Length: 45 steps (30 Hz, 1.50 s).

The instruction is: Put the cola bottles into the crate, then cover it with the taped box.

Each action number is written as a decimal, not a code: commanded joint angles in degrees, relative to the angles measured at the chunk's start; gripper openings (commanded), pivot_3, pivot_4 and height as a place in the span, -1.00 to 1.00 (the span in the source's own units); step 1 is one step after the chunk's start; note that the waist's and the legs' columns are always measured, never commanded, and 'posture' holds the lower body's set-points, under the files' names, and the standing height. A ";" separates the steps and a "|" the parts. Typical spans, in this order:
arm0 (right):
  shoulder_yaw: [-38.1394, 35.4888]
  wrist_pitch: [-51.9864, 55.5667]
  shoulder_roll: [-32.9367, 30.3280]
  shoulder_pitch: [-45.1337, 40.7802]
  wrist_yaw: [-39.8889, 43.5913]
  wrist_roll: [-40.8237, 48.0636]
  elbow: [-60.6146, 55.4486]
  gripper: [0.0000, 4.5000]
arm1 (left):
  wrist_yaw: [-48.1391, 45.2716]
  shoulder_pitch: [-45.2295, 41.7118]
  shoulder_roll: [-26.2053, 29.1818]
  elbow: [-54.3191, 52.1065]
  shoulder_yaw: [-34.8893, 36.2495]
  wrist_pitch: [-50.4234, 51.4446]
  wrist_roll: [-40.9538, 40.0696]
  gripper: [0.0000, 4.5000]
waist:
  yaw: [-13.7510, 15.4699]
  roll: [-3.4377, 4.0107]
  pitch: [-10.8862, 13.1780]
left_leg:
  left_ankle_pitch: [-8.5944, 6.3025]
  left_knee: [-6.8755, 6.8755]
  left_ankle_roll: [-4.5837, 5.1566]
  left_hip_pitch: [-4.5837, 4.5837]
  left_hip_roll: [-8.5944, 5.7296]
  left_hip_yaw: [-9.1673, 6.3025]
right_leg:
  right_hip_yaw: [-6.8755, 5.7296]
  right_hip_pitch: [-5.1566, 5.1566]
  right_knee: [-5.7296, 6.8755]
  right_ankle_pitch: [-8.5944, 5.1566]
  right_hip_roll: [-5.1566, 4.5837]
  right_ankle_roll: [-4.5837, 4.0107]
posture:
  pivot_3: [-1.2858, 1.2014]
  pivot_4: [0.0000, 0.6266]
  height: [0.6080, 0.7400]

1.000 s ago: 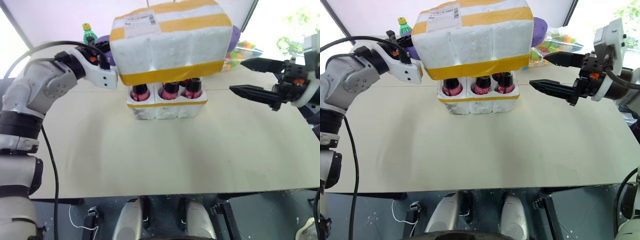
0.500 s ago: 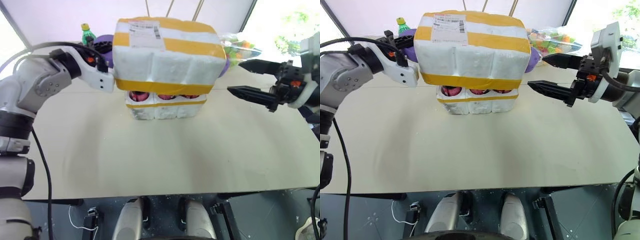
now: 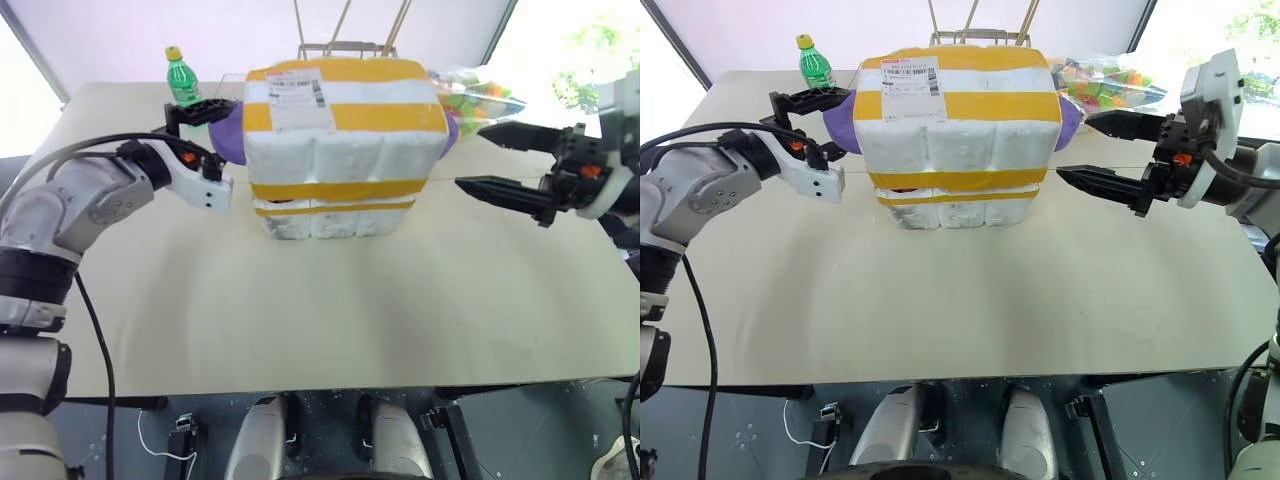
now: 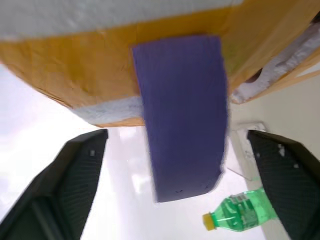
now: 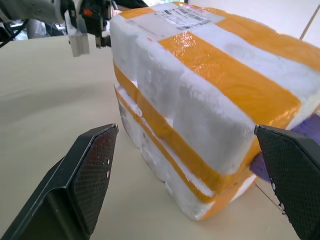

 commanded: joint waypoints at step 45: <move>9.47 -1.62 13.23 -30.14 1.51 -3.64 19.95 1.00 | -59.93 19.69 10.58 -19.45 30.04 77.22 -89.68 0.98 | -1.73 0.21 0.05 | 0.10 -0.14 -0.43 0.00 0.11 0.01 | -0.01 -0.16 -0.03 -0.01 0.07 -0.06 | 0.03 -0.52 0.94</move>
